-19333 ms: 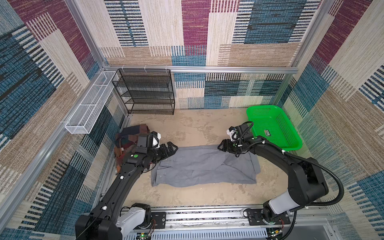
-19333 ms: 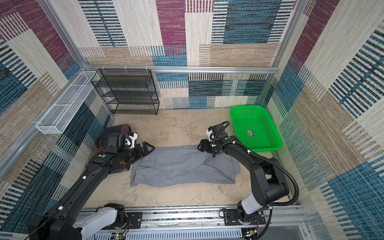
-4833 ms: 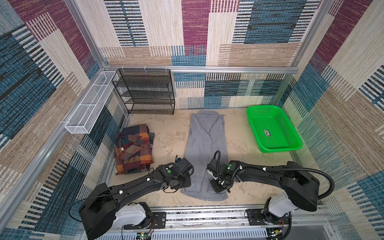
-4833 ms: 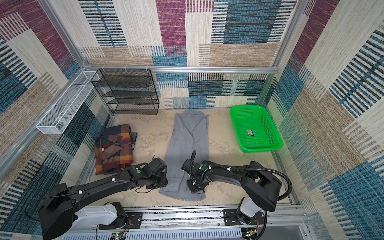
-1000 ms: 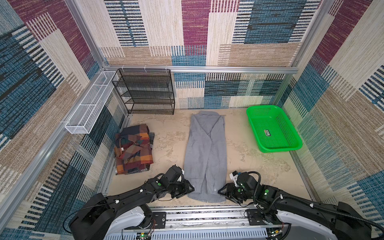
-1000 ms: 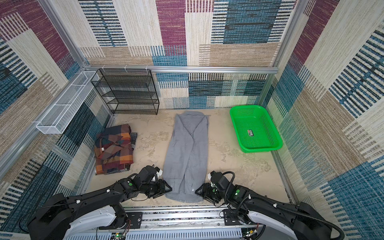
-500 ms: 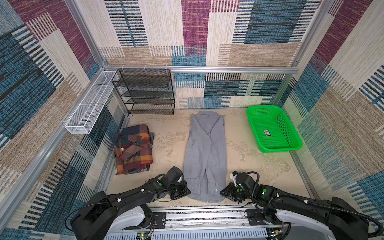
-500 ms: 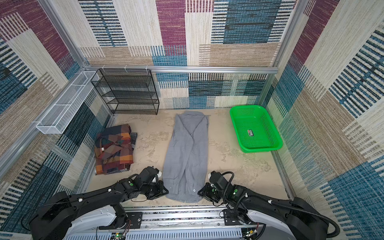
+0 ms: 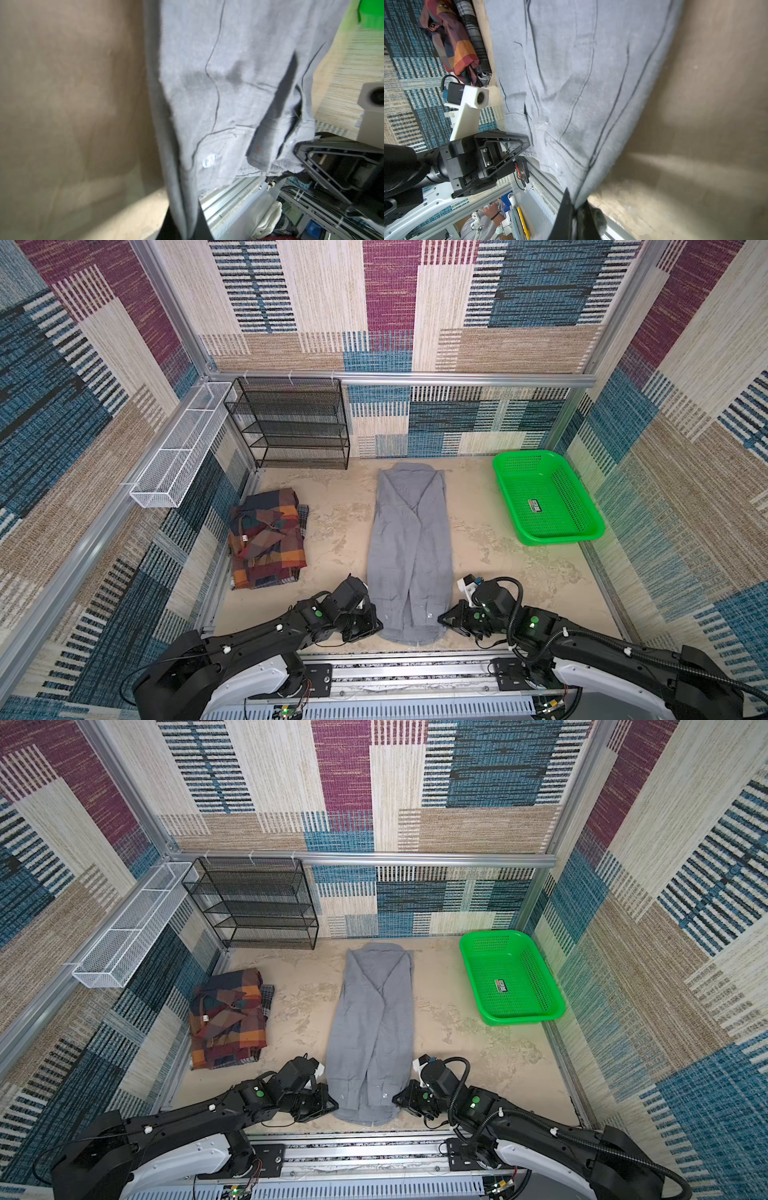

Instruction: Fold and stack the long sleeve shirts

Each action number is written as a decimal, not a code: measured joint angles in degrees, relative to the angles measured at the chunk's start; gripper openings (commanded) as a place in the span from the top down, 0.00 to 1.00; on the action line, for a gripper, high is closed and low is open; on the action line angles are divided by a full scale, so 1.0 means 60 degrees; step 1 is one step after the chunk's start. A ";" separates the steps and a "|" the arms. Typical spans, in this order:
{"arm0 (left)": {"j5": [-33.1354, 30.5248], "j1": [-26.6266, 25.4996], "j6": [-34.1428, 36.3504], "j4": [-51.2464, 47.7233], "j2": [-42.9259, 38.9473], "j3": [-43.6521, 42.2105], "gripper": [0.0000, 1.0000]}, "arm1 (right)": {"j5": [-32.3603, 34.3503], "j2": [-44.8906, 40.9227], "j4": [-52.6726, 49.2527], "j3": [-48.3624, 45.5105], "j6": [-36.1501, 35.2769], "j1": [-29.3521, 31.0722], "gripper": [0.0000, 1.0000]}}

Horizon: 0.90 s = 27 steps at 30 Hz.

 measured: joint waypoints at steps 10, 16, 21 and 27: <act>-0.0648 -0.0459 -0.1457 -0.1290 -0.1483 0.1122 1.00 | 0.0076 -0.0954 -0.1661 0.1071 -0.0040 0.0000 1.00; -0.1020 -0.0477 -0.2033 -0.1872 -0.1501 0.2200 1.00 | 0.0448 -0.0481 -0.2320 0.2204 -0.0506 -0.0004 1.00; -0.1235 -0.0481 -0.2648 -0.1945 -0.1417 0.2452 1.00 | 0.0823 -0.0080 -0.2575 0.2954 -0.0856 -0.0036 1.00; -0.1534 -0.0452 -0.3249 -0.2004 -0.1140 0.3060 1.00 | 0.1005 0.0277 -0.2648 0.3559 -0.1271 -0.0397 1.00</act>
